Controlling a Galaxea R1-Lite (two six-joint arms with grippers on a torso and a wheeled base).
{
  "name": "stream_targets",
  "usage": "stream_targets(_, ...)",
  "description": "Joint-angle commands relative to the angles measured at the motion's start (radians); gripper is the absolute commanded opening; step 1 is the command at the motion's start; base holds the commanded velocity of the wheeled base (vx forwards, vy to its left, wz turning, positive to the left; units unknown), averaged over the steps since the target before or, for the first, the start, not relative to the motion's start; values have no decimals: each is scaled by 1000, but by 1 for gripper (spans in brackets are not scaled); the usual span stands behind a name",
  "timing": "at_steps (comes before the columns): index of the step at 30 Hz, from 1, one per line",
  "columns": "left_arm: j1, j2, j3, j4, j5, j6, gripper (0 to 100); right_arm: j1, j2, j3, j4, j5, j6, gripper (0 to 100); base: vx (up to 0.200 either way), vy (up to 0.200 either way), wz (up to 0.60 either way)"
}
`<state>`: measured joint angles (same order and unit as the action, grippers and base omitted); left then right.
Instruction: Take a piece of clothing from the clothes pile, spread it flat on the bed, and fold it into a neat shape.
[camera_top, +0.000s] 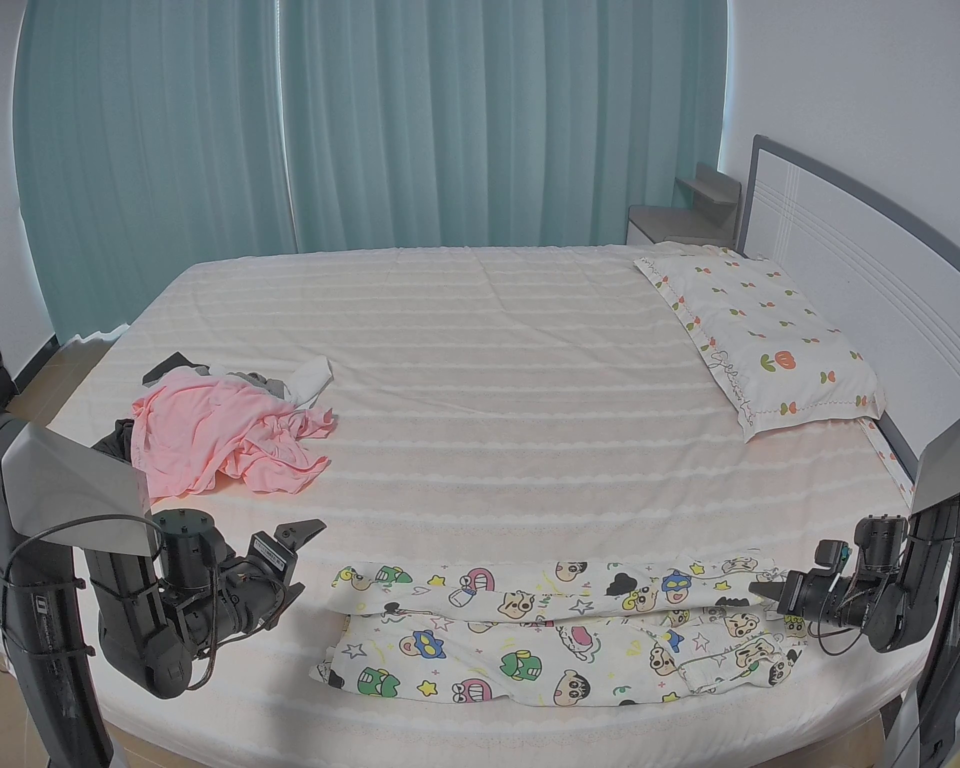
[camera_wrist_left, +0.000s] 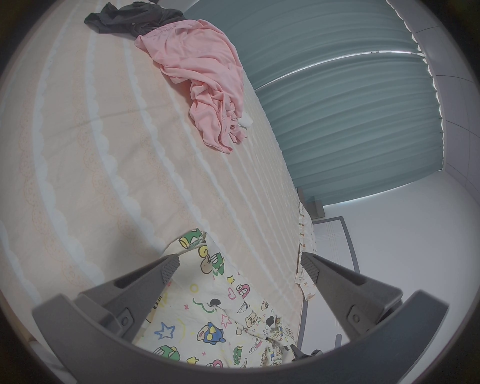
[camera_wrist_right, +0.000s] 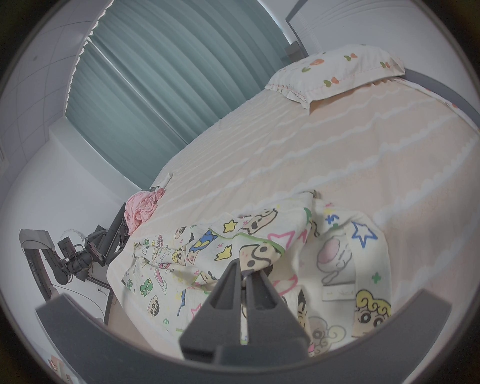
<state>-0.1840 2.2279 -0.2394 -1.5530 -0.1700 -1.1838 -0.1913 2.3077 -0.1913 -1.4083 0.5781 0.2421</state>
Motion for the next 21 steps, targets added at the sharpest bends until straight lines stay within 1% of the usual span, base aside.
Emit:
stream_targets(1, 0, 3, 0, -18, 0, 0, 100, -2, -4, -4, 38, -1, -15, 0, 0, 0, 0)
stream_targets(2, 0, 3, 0, -18, 0, 0, 100, -2, -5, -14, 57, -1, -30, 0, 0, 0, 0)
stream_targets(9, -2, 4, 0, -18, 0, 7, 100, -25, -4, -45, 112, -1, -40, 0, 0, 0, 0)
stream_targets(15, -8, 12, 2, -18, 1, 21, 100, -33, -5, -48, 121, -3, -50, 0, 0, 0, 0)
stream_targets(16, -8, 12, 2, -18, 1, 21, 100, -34, -4, -48, 121, -3, -53, 100, 0, 0, 0)
stream_targets(21, -8, 12, 0, -18, 1, 21, 100, -34, -20, -40, 121, -3, -60, 100, 0, 0, 0)
